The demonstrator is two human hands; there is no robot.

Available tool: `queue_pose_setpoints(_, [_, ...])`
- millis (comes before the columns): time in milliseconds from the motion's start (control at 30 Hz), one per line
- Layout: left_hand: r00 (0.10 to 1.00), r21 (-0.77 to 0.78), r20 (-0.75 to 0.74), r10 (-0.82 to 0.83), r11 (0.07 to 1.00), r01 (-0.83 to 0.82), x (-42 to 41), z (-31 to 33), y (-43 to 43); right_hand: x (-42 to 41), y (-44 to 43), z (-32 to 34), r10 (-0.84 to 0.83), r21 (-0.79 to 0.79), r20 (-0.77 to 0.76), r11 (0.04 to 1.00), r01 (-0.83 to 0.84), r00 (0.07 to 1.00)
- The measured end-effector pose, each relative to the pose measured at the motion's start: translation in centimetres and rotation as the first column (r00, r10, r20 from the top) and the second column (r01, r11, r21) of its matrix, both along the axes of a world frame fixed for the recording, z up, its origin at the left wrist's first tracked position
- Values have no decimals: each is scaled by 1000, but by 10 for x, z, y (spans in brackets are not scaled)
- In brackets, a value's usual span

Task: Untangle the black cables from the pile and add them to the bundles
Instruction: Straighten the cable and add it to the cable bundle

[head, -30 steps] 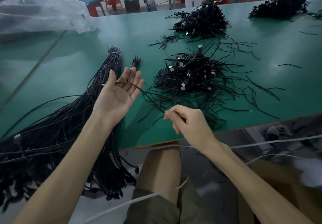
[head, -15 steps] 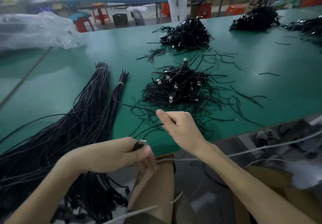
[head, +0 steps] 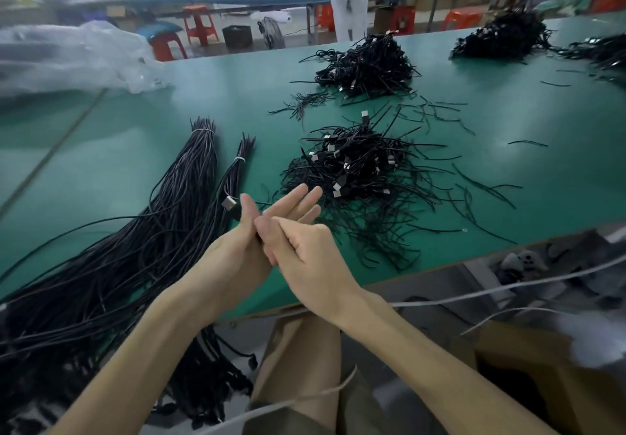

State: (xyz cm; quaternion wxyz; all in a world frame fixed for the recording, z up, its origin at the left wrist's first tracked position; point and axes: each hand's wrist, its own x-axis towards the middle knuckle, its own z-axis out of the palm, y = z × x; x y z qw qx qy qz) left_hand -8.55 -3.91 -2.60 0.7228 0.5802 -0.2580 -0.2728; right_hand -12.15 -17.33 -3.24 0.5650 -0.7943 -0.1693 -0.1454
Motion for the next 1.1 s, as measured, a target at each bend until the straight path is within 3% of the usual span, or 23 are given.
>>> queue_pose_setpoints(133, [976,-212,43,215,956,-202,-2,13,2,0,-2,-17,56,-10,-38,998,-57,998])
queue_pose_setpoints(233, [980,-286,29,195,941,-179,-7,28,16,4,-7,-27,111,53,-84,993,-107,990])
queue_pose_setpoints(300, [975,-131,146,165,980,-147,-13,33,22,10,-10,-28,67,16,-69,998,-66,995])
queue_pose_setpoints(367, [953,135,296,62,985,-106,-17,30,26,19,-14,-26,-22,-58,-80,998,17,997])
queue_pose_setpoints(433, [904,480,402,-143,874,-76,-21,24,25,29,-16,-24,-60,-85,-102,995,52,993])
queue_pose_setpoints(500, [825,732,493,-275,643,-224,-21,16,23,36,-16,-22,-48,-145,-70,989,37,996])
queue_pose_setpoints(567, [757,777,586,-290,467,-423,-16,11,20,40,-15,-17,-26,-173,-43,985,18,999])
queue_pose_setpoints(667, [665,746,666,-338,320,-584,-6,1,20,41,-12,-11,-24,-149,-16,989,22,1000])
queue_pose_setpoints(700, [617,705,709,-341,327,-630,-2,-4,21,40,-10,-10,-26,-131,-13,991,24,1000])
queue_pose_setpoints(800, [526,582,808,-266,501,-641,6,-10,32,36,-7,-12,15,-8,-57,1000,-16,998])
queue_pose_setpoints(933, [703,516,708,-72,733,-444,15,-8,37,28,-2,-9,-10,87,-58,996,15,998])
queue_pose_setpoints(1100, [907,259,398,134,933,-251,6,-14,19,19,6,-15,44,253,-150,967,-5,988])
